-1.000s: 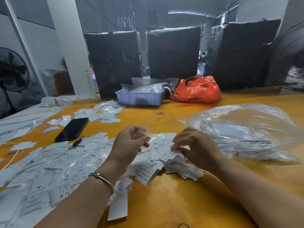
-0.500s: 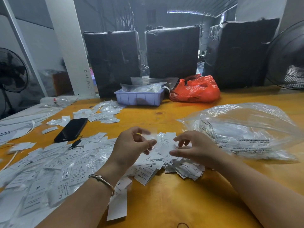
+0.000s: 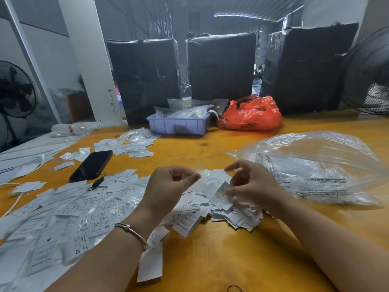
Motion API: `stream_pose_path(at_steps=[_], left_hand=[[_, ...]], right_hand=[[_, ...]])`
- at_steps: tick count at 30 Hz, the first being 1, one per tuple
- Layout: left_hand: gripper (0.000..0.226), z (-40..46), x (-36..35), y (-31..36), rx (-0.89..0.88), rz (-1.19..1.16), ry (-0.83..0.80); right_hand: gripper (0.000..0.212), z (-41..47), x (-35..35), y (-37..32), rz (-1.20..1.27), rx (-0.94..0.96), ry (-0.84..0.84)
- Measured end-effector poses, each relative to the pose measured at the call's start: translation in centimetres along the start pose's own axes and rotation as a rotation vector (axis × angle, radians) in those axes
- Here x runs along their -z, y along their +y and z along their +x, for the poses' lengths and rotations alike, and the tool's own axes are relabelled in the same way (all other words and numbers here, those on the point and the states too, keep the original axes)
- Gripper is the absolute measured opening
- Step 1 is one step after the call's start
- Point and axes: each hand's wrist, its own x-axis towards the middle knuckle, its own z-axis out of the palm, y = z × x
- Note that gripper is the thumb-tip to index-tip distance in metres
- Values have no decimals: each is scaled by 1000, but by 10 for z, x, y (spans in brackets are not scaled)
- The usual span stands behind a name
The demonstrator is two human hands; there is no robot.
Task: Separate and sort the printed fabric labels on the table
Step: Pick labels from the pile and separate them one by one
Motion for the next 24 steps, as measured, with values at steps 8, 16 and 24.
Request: stream_pose_path(at_steps=[8,16,24], left_hand=[[21,-2,0,7,-61,-29,-63],[7,-6,-5,4,-215,182,-145],[4,-6,-5,4,-245,199,-176]], right_hand=[[51,-2,8,-17,188,270,208],[29,-13,17,-42,332,396,258],[28,-18,10,-50,196,465,266]])
